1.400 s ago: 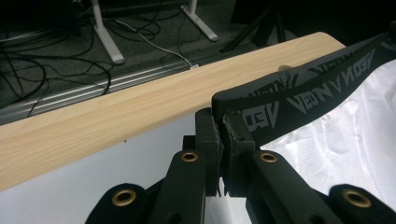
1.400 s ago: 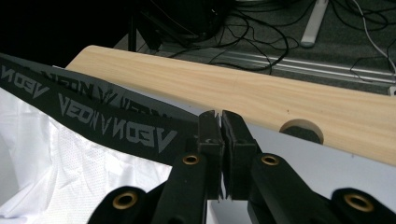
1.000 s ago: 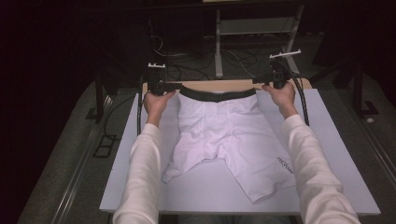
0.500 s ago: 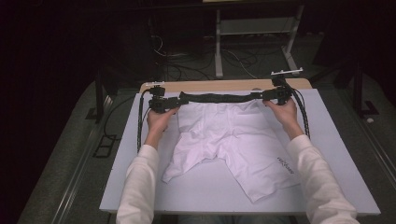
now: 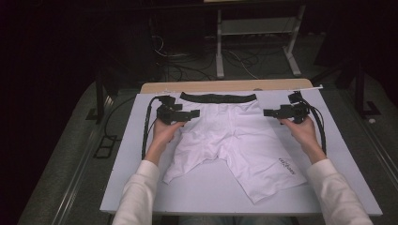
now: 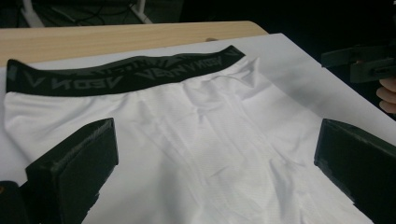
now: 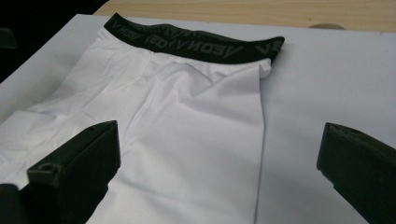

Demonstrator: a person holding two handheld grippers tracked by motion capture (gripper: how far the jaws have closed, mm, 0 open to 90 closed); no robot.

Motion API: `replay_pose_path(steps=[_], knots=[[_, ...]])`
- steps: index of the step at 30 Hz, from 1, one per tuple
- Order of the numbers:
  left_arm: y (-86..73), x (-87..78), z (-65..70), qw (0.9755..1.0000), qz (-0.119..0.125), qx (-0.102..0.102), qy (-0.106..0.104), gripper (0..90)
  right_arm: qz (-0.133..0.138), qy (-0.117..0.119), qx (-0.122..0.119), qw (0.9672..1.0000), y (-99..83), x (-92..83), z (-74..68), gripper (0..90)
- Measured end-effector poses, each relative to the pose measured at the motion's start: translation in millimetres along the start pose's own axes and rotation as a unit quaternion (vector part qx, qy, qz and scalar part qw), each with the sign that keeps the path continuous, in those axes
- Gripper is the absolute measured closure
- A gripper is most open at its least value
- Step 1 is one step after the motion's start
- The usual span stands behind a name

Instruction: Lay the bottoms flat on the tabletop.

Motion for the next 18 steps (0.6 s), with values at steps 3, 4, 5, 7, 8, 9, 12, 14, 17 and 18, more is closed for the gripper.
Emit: replay_pose_path(steps=[3,4,5,7,8,9,12,14,17,18], knots=[[-1.2,-4.4,8.1,0.9999,0.008,0.007,-0.007,0.0,-0.002,-0.003,0.002,1.0000,-9.9,-8.9,2.3,0.0],[-1.6,-5.9,9.9,0.9999,0.011,0.009,-0.008,0.0,-0.001,-0.007,0.002,1.0000,-11.4,-12.0,2.6,0.0],[-2.4,-7.9,12.3,0.9998,0.015,0.009,-0.011,0.0,0.002,-0.008,0.001,1.0000,-12.4,-14.4,2.9,0.0],[-5.0,-11.7,16.8,0.9996,0.020,0.011,-0.016,0.0,0.006,-0.004,0.008,0.9999,-16.5,-19.8,2.6,0.0],[-6.7,-13.3,19.0,0.9996,0.021,0.012,-0.017,0.0,0.006,-0.004,0.008,0.9999,-18.1,-20.8,2.4,0.0],[-9.2,-15.0,21.2,0.9996,0.018,0.015,-0.017,0.0,0.003,-0.006,0.009,0.9999,-20.2,-22.0,1.7,0.0],[-14.9,-20.6,25.2,0.9996,0.012,0.023,-0.013,0.0,0.004,-0.005,0.011,0.9999,-24.8,-25.7,-2.6,0.0],[-20.3,-25.2,26.9,0.9996,0.011,0.021,-0.014,0.0,0.009,-0.001,0.010,0.9999,-27.1,-30.0,-8.2,0.0],[-30.2,-32.6,27.7,0.9998,0.005,0.018,-0.010,0.0,0.016,0.002,0.002,0.9999,-32.2,-37.4,-19.5,0.0],[-33.7,-35.2,28.3,0.9998,0.004,0.015,-0.009,0.0,0.018,0.003,0.000,0.9998,-34.4,-39.9,-23.2,0.0]])
Point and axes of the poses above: each handheld gripper's, and its own axes: x roughly forward along the jaws, y roughly out of its top, z roughly to its right, the point moved 4 cm from there along x, roughly forward along the jaws, and after that the axes turned 1 degree about x, right-handed, at the moved point
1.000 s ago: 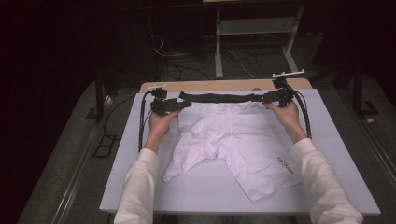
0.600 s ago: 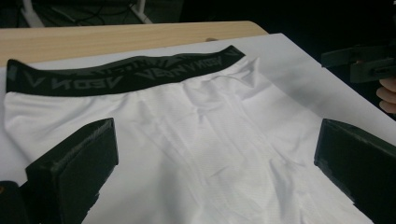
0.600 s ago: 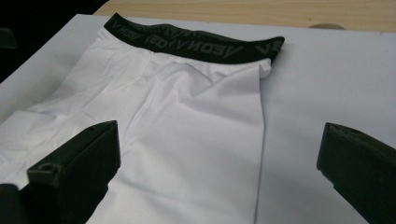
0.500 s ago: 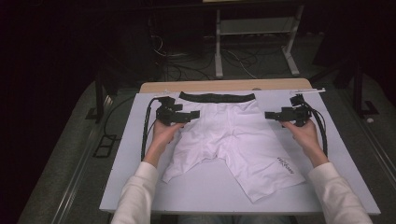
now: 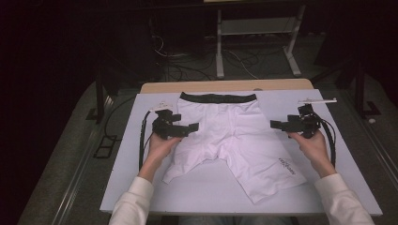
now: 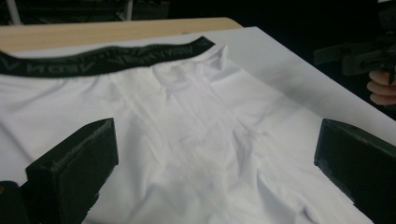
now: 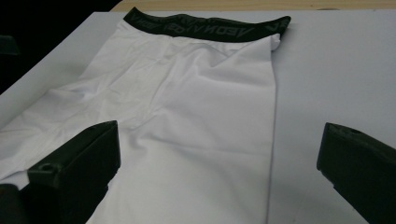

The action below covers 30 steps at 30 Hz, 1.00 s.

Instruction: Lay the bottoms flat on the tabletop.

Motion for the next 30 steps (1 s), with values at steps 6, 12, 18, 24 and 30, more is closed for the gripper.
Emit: replay_pose_path(steps=[6,12,18,24,30], knots=[[-18.5,-16.4,4.1,1.0000,-0.006,-0.007,0.003,0.0,0.003,0.009,-0.017,0.9998,-12.0,-10.4,-22.9,0.0],[-40.1,-32.3,4.4,0.9992,-0.037,-0.005,0.013,0.0,0.005,0.029,-0.034,0.9990,-21.2,-16.1,-48.5,0.0],[-59.2,-45.7,3.5,0.9967,-0.080,0.000,0.017,0.0,-0.010,0.044,-0.058,0.9973,-27.6,-6.9,-74.4,0.0],[-77.1,-53.4,2.9,0.9918,-0.126,0.014,0.017,0.0,-0.036,0.061,-0.087,0.9937,-35.4,11.3,-104.8,0.0],[-86.7,-67.0,8.9,0.9886,-0.147,0.033,0.006,8.7,-0.047,0.080,-0.101,0.9906,-38.6,25.0,-126.3,0.0]])
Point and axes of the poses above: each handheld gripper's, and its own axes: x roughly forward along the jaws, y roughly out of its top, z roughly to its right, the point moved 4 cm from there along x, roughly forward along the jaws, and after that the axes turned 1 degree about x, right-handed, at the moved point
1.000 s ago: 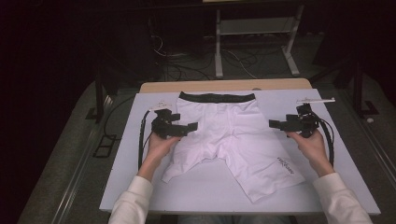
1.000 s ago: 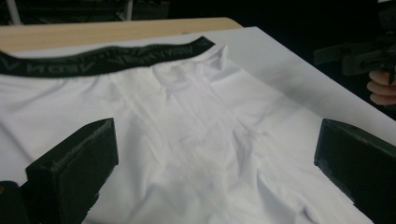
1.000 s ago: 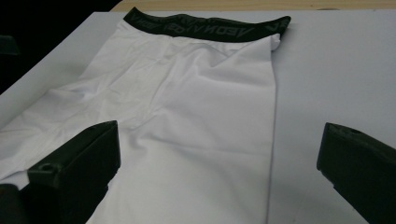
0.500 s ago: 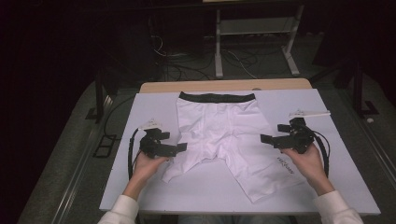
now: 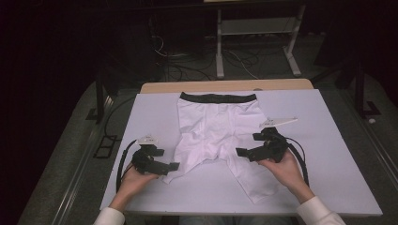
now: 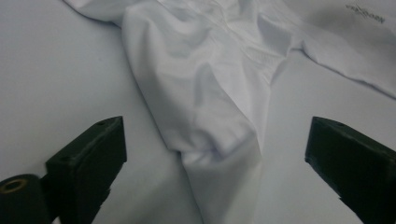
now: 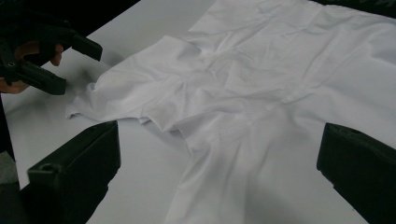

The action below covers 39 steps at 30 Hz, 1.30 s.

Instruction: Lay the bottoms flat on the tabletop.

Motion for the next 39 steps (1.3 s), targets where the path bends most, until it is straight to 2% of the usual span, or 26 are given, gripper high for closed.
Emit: replay_pose_path(steps=[2,5,8,10,11,12,14,15,17,19,21,23,24,26,29,33,37,39], knots=[[-4.1,-2.2,2.1,0.9999,-0.009,0.009,-0.003,17.0,-0.001,0.004,0.000,1.0000,1.0,4.6,-3.0,0.0],[-13.2,-2.5,2.5,0.9989,-0.039,0.026,0.000,27.0,-0.002,0.008,0.002,1.0000,1.1,9.8,-4.7,0.0],[-19.7,2.2,0.4,0.9976,-0.060,0.033,0.001,37.5,-0.002,0.011,0.001,0.9999,0.8,13.5,-6.6,0.0],[-20.8,7.3,0.8,0.9961,-0.071,0.051,0.015,52.0,-0.006,0.012,0.000,0.9999,0.4,16.1,-8.3,0.0],[-19.1,7.5,1.4,0.9955,-0.073,0.059,0.014,62.8,-0.007,0.013,0.001,0.9999,0.2,17.2,-8.9,0.0],[-14.9,7.6,2.0,0.9950,-0.078,0.060,0.012,73.4,-0.008,0.013,0.000,0.9999,0.2,17.8,-9.1,0.0],[-6.6,5.5,3.6,0.9956,-0.076,0.054,0.002,86.4,-0.009,0.014,-0.001,0.9999,0.1,17.7,-9.6,0.0],[0.8,3.1,5.4,0.9959,-0.073,0.053,-0.006,87.3,-0.009,0.015,-0.002,0.9998,0.1,17.1,-9.5,0.0],[13.0,0.2,9.7,0.9961,-0.071,0.051,-0.010,87.7,-0.009,0.014,-0.001,0.9999,0.2,15.7,-9.1,0.0],[32.1,-3.2,16.1,0.9964,-0.066,0.050,-0.017,87.7,-0.010,0.014,-0.002,0.9999,0.3,14.5,-9.0,0.0],[50.9,-3.5,22.7,0.9963,-0.064,0.054,-0.022,87.6,-0.012,0.014,-0.004,0.9998,0.1,13.1,-9.4,0.0],[66.4,0.0,28.8,0.9950,-0.072,0.066,-0.020,87.5,-0.012,0.014,-0.004,0.9998,0.2,10.9,-9.4,0.0],[76.3,4.8,32.9,0.9937,-0.080,0.076,-0.019,87.5,-0.011,0.014,-0.004,0.9998,0.3,9.9,-8.8,0.0],[87.8,14.1,38.4,0.9926,-0.087,0.081,-0.022,87.6,-0.010,0.015,-0.001,0.9998,-0.2,7.0,-6.8,0.0],[103.6,33.1,46.7,0.9900,-0.110,0.084,-0.028,87.6,-0.012,0.009,0.000,0.9999,-2.1,2.8,-1.4,0.0],[124.1,59.3,58.4,0.9874,-0.125,0.091,-0.034,87.5,-0.013,0.003,0.004,0.9999,-4.4,-4.7,5.4,0.0],[141.3,80.0,63.0,0.9859,-0.137,0.091,-0.031,87.5,-0.005,-0.003,0.012,0.9999,-7.5,-14.9,17.0,0.0],[147.2,88.3,62.7,0.9861,-0.140,0.086,-0.029,87.4,-0.003,-0.005,0.019,0.9998,-8.8,-17.4,22.4,0.0]])
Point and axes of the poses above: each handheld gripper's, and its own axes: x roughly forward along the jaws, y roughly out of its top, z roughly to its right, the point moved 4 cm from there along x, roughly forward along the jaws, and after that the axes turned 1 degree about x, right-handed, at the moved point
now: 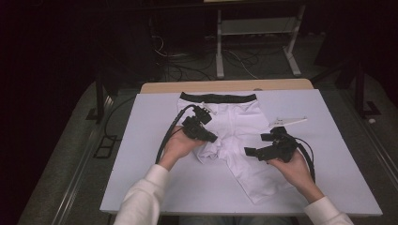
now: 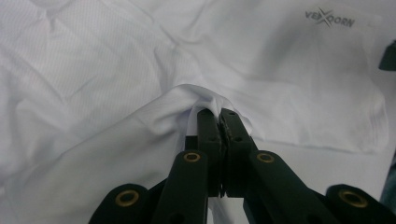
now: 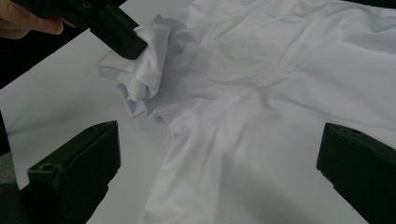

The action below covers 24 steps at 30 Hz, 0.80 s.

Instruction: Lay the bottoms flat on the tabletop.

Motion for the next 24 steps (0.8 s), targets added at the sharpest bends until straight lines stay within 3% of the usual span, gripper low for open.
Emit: replay_pose_path(steps=[4,11,24], knots=[[12.4,16.2,-8.9,0.9999,-0.003,-0.013,0.001,87.4,0.005,-0.003,0.014,0.9999,-0.7,-2.1,11.1,0.0],[16.7,41.1,-23.7,0.9992,-0.002,-0.037,-0.012,87.4,0.013,-0.002,0.027,0.9995,0.6,-2.2,19.4,0.0],[18.3,77.6,-33.6,0.9967,-0.007,-0.074,-0.032,87.1,0.002,-0.004,0.023,0.9997,-2.6,5.2,21.5,0.0]])
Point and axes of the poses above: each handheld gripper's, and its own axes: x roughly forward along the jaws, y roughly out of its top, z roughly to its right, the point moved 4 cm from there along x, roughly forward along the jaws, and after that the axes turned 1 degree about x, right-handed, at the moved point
